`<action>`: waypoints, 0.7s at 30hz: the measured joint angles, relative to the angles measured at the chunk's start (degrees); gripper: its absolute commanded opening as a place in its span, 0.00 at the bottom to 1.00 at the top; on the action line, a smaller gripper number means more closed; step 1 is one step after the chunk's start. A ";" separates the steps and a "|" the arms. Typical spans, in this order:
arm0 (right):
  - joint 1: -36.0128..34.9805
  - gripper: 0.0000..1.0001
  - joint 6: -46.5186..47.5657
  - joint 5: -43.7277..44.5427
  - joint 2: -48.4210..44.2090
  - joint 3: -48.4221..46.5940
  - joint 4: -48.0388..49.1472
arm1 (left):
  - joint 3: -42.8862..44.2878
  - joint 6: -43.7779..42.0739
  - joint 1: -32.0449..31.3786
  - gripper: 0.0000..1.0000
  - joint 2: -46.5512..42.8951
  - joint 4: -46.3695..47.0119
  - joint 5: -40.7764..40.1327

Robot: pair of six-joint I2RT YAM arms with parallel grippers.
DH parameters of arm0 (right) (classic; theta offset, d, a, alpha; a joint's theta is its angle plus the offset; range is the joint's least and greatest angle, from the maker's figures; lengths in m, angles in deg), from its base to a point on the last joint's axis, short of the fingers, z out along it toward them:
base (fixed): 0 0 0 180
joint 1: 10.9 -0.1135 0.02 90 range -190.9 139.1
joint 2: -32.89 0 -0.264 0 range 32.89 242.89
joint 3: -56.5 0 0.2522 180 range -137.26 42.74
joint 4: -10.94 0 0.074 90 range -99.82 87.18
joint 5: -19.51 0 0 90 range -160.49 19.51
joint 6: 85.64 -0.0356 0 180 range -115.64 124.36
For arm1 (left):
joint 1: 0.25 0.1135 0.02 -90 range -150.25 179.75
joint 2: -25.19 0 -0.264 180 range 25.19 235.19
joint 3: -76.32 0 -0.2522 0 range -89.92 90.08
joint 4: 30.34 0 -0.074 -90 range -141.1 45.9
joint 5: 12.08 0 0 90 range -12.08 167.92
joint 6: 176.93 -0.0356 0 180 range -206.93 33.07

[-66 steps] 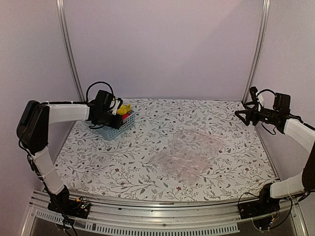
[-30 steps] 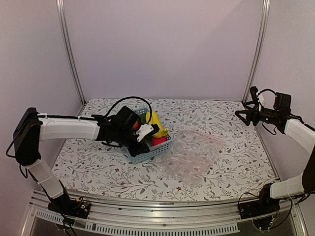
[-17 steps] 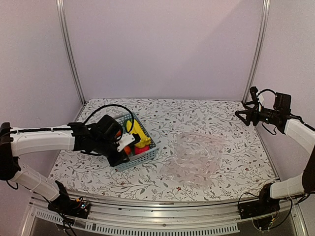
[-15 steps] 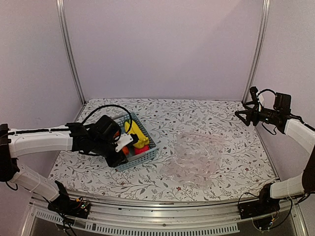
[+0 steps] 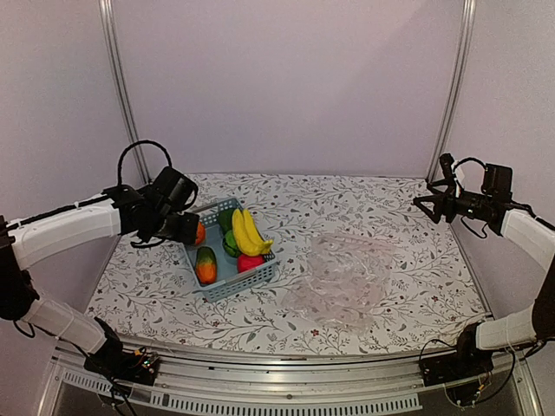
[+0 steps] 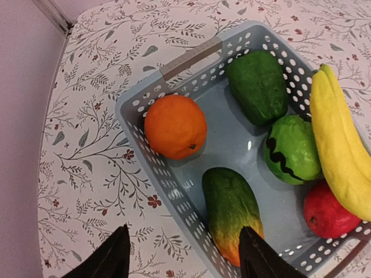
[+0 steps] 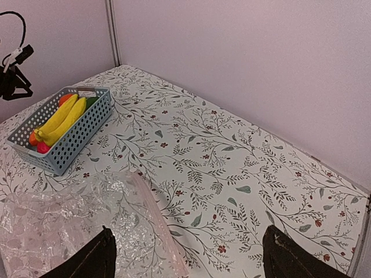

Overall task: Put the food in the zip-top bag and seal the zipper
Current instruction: Adjust the bin at the corner of the board.

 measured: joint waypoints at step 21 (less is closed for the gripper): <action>0.00 0.85 0.52 -0.20 1.03 -1.01 -1.77 | -2.10 14.97 5.86 0.02 13.99 2.47 4.00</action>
